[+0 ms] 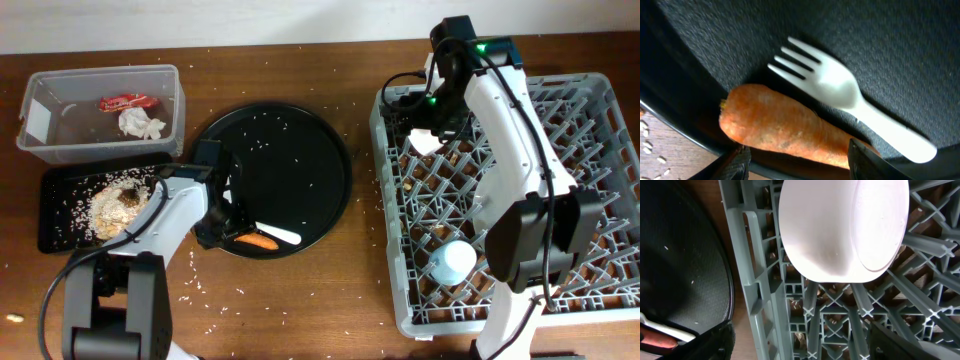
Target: Sort waste into correct bins and load items into the dishwasher rack
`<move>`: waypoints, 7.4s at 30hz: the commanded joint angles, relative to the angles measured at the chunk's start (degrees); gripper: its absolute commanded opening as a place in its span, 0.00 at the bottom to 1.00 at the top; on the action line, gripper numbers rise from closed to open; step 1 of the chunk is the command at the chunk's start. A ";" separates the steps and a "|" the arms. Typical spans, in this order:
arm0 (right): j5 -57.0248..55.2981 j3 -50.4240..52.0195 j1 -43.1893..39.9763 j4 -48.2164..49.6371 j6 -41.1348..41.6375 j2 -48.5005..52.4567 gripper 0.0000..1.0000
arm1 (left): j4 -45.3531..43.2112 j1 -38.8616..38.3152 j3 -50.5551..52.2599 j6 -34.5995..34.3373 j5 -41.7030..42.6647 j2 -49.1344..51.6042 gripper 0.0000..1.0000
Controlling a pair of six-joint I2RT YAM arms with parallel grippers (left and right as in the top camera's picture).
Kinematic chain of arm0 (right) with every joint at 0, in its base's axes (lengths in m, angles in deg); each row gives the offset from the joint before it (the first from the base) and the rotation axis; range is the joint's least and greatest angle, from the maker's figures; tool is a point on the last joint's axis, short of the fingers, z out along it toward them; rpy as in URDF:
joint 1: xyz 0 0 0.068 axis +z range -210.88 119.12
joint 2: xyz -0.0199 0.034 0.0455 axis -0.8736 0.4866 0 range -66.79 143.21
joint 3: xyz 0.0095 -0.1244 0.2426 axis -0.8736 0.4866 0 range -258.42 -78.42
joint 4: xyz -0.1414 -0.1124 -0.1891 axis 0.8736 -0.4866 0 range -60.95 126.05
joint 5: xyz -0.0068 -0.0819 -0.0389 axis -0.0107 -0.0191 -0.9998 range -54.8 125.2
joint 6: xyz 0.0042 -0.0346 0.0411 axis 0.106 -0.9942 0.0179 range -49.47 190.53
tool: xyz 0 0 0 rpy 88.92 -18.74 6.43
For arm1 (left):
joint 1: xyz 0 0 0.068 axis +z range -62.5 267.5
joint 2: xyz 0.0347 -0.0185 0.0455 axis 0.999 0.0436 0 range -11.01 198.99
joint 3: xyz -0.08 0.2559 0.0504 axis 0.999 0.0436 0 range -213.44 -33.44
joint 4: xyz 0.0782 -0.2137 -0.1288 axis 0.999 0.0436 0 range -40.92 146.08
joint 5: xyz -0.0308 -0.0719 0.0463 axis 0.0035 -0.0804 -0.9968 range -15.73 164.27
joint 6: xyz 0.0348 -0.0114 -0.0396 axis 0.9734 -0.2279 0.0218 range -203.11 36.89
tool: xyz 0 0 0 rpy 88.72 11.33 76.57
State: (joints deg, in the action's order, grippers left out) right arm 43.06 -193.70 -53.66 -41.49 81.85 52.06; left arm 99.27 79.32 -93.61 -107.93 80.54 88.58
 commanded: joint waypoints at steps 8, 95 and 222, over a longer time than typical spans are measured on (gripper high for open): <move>0.50 0.00 0.26 0.11 -0.57 -2.12 0.83 | -5.25 0.09 2.34 -1.29 -4.20 -0.17 0.49; 0.79 -0.02 0.33 -2.89 -1.42 -2.12 0.90 | -22.53 27.10 2.93 -13.86 -21.66 -8.24 0.78; -1.11 -20.48 3.61 -3.87 -9.64 -24.33 0.98 | -15.89 0.31 -13.18 15.08 1.88 -6.10 0.99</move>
State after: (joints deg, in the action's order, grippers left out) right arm 43.43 -220.33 -49.88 -48.79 73.17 32.85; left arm 83.49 79.73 -106.11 -93.18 82.00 81.91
